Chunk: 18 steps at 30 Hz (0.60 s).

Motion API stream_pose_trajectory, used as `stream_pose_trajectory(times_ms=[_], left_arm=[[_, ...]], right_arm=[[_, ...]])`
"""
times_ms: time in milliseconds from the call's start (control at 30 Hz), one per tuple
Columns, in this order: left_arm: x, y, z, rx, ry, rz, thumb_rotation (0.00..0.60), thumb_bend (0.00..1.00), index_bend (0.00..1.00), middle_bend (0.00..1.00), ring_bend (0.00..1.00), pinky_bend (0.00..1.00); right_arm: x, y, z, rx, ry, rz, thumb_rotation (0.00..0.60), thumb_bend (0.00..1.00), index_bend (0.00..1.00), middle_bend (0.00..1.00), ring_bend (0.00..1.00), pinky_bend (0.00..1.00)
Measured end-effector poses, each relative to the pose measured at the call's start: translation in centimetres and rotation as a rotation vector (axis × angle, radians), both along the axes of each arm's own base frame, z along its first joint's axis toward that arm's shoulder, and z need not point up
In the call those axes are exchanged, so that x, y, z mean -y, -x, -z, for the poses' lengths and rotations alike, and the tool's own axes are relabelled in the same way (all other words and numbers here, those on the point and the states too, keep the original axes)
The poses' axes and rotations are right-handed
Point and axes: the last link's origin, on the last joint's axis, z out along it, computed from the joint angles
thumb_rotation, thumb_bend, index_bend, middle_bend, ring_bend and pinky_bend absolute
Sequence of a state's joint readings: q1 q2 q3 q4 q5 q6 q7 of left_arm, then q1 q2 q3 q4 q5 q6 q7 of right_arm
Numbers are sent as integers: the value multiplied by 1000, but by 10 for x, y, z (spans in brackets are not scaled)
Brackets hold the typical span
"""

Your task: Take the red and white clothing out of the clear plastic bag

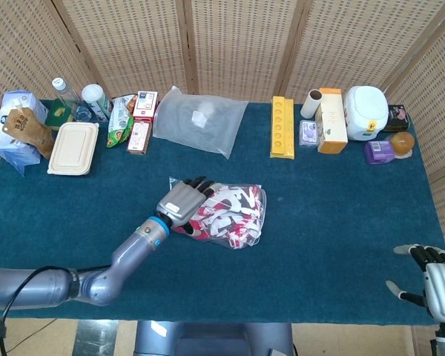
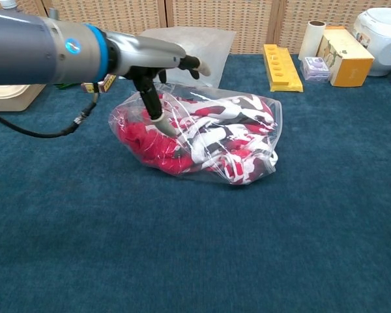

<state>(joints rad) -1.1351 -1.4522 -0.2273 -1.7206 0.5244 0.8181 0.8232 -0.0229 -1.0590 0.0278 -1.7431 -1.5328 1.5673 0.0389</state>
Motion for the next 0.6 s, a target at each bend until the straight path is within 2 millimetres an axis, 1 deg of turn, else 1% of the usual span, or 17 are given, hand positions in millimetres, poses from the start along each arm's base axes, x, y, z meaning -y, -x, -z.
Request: stream_pose_trajectory(times_ms=[100, 200, 300, 367, 433, 467, 500, 533, 600], left_arm=[[-6, -8, 15, -27, 8, -2, 600, 37, 0, 83, 13, 183], [-10, -15, 35, -58, 28, -7, 600, 34, 0, 83, 11, 184], [-10, -17, 50, -92, 49, -6, 600, 35, 0, 83, 11, 186], [-11, -14, 61, -125, 60, -2, 600, 38, 11, 83, 11, 207], [-12, -13, 71, -148, 65, -1, 600, 67, 116, 83, 34, 262], [-13, -13, 75, -155, 66, -1, 600, 107, 226, 97, 73, 313], [-14, -12, 79, -161, 66, 0, 600, 159, 337, 135, 137, 376], [-15, -11, 83, -164, 64, 1, 600, 193, 397, 165, 180, 416], [-18, -10, 88, -164, 57, 8, 600, 293, 560, 290, 327, 527]], right_arm=[[0, 0, 0, 3, -2, -3, 600, 62, 356, 383, 322, 239], [0, 0, 0, 7, -1, -11, 600, 62, 356, 383, 323, 239], [1, -1, -2, 8, 6, -14, 600, 63, 356, 383, 323, 239], [1, -1, -2, 10, 8, -15, 600, 63, 356, 382, 323, 239], [1, -1, -1, 12, 5, -16, 600, 63, 356, 382, 323, 239], [2, -1, -1, 13, 4, -17, 600, 63, 356, 382, 322, 239], [2, -2, -2, 15, 5, -18, 600, 63, 356, 383, 322, 239], [2, -2, -3, 15, 7, -19, 600, 63, 356, 383, 322, 239], [1, -2, -4, 18, 12, -19, 600, 63, 356, 383, 323, 239]])
